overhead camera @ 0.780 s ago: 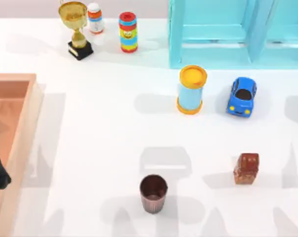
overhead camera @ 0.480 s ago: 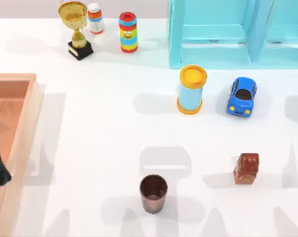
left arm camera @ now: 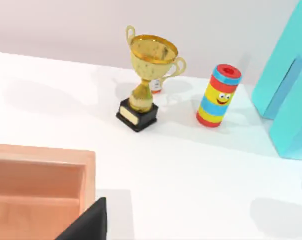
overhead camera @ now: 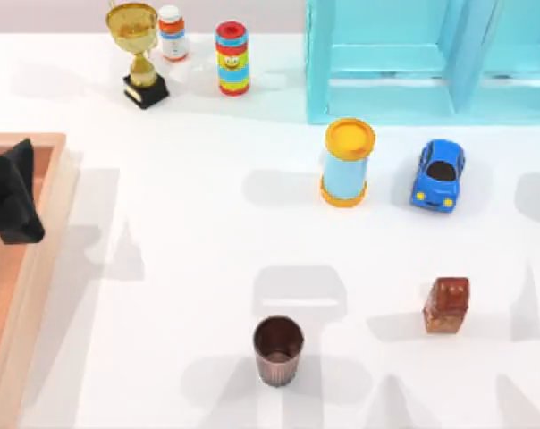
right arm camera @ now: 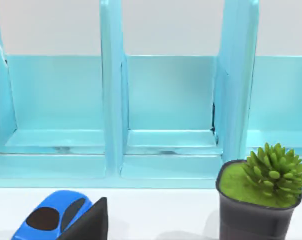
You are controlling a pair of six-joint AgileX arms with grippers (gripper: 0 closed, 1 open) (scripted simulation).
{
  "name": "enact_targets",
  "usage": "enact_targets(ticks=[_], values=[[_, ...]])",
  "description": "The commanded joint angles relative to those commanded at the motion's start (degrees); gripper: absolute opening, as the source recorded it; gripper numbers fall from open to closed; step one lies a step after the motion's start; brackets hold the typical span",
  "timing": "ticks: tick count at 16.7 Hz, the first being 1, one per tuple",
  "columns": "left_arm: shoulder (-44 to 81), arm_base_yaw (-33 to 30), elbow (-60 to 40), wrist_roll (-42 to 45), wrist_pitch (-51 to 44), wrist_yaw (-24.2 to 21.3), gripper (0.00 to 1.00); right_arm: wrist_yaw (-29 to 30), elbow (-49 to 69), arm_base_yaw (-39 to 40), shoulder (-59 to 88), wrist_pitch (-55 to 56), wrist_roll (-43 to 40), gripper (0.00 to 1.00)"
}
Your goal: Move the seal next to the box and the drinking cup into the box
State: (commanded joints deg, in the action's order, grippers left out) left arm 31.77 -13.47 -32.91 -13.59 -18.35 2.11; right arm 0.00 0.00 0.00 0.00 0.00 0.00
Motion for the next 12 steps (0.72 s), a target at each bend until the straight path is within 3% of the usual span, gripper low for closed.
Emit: enact_targets(ticks=[12], values=[[70.1, -29.74, -69.23, -29.17, -40.19, 5.05, 1.0, 0.0, 0.0, 0.0, 0.0, 0.0, 0.0, 1.0]])
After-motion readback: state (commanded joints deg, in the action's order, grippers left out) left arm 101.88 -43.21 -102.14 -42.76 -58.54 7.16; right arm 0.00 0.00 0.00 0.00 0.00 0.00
